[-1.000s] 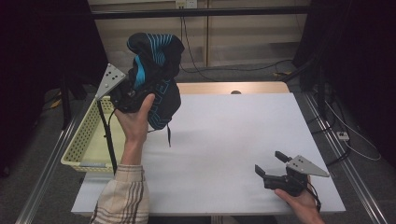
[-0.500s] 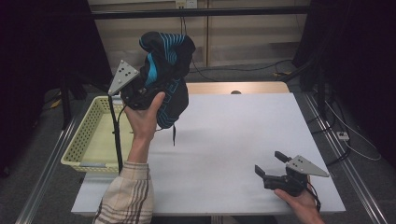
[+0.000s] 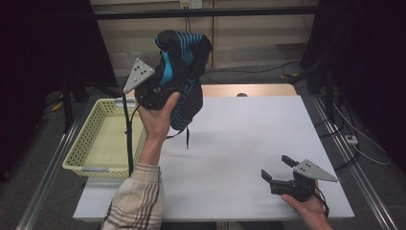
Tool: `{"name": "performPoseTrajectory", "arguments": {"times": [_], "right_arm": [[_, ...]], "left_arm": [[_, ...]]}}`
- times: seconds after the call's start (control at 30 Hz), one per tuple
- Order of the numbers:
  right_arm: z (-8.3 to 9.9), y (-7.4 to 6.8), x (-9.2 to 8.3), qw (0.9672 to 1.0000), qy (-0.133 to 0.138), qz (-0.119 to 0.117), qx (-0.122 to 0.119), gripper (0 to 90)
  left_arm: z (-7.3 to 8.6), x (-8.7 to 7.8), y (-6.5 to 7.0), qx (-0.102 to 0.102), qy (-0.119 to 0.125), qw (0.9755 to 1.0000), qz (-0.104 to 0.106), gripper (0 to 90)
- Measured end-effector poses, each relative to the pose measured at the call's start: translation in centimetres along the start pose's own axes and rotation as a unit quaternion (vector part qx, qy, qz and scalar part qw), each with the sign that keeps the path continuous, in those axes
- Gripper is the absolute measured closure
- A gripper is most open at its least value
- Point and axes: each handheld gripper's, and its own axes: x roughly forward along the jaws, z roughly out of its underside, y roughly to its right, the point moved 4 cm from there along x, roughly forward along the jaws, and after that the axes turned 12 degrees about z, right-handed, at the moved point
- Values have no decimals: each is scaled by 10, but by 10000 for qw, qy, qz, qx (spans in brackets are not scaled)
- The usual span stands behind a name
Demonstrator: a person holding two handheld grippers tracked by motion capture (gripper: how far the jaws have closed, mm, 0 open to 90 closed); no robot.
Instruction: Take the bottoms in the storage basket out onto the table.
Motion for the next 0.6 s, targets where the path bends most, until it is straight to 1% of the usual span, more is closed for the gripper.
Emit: {"name": "performPoseTrajectory", "arguments": {"times": [0.03,0.13,0.27,0.37,0.47,0.57,0.6], "right_arm": [[0,0,0,10000,1,5,-2,66],[0,0,0,10000,8,2,3,66],[0,0,0,10000,4,-5,2,66],[0,0,0,10000,5,-7,-1,65],[0,0,0,10000,6,-5,8,65],[0,0,0,10000,4,-13,3,64],[0,-1,0,10000,4,-16,9,65]], "left_arm": [[0,1,1,28,-22,10000,1,708],[0,5,2,27,-18,10000,39,709],[0,8,4,-41,22,10000,79,708],[1,13,6,-24,-9,9999,130,708],[2,19,8,-67,12,9998,196,708],[5,28,9,-115,-22,9996,248,709],[7,32,9,-108,-96,9996,253,709]]}}
